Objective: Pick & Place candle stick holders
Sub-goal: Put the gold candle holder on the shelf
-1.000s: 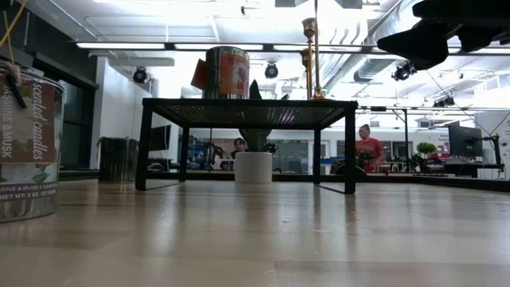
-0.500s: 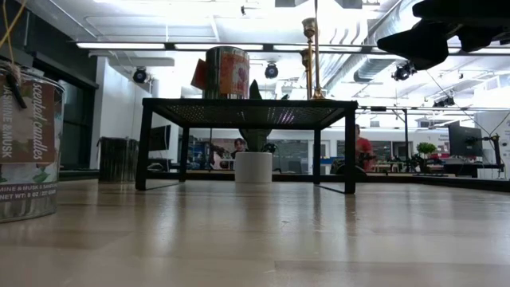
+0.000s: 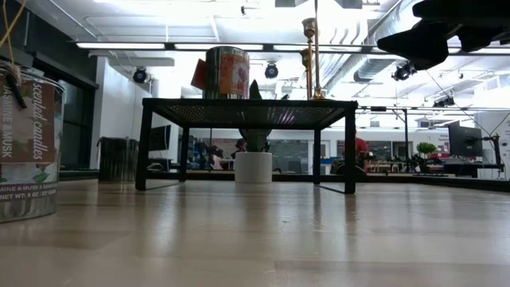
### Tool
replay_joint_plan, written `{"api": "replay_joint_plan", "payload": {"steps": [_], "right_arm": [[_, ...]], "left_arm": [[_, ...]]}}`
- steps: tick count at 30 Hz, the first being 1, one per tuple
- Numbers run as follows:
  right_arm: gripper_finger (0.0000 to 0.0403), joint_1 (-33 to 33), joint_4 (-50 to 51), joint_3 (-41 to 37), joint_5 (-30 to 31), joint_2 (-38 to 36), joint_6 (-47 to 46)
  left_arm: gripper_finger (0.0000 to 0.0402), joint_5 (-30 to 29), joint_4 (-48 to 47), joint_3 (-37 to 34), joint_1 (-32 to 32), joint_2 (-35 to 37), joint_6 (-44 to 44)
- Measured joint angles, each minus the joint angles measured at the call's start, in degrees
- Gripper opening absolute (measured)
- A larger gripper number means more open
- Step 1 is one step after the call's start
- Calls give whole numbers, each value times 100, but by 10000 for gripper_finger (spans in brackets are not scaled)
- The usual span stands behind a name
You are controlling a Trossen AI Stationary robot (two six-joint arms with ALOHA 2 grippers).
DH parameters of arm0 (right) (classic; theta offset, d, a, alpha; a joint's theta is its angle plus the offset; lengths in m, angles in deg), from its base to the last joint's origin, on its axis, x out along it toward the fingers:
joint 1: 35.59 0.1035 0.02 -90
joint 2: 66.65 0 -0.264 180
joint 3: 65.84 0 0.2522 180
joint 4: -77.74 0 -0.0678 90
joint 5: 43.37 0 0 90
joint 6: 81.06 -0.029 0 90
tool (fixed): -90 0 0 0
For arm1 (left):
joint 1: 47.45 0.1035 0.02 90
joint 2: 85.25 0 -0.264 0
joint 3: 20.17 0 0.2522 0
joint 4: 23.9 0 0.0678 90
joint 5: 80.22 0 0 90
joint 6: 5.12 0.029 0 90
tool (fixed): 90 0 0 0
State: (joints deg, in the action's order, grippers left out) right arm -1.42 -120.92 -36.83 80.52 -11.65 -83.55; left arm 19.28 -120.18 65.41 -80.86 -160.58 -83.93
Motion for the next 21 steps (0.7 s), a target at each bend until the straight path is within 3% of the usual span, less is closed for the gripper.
{"api": "replay_joint_plan", "payload": {"steps": [21], "right_arm": [[362, 0, 0, 0, -2, 0, -1]], "left_arm": [[173, 0, -2, 0, 0, 0, 2]]}}
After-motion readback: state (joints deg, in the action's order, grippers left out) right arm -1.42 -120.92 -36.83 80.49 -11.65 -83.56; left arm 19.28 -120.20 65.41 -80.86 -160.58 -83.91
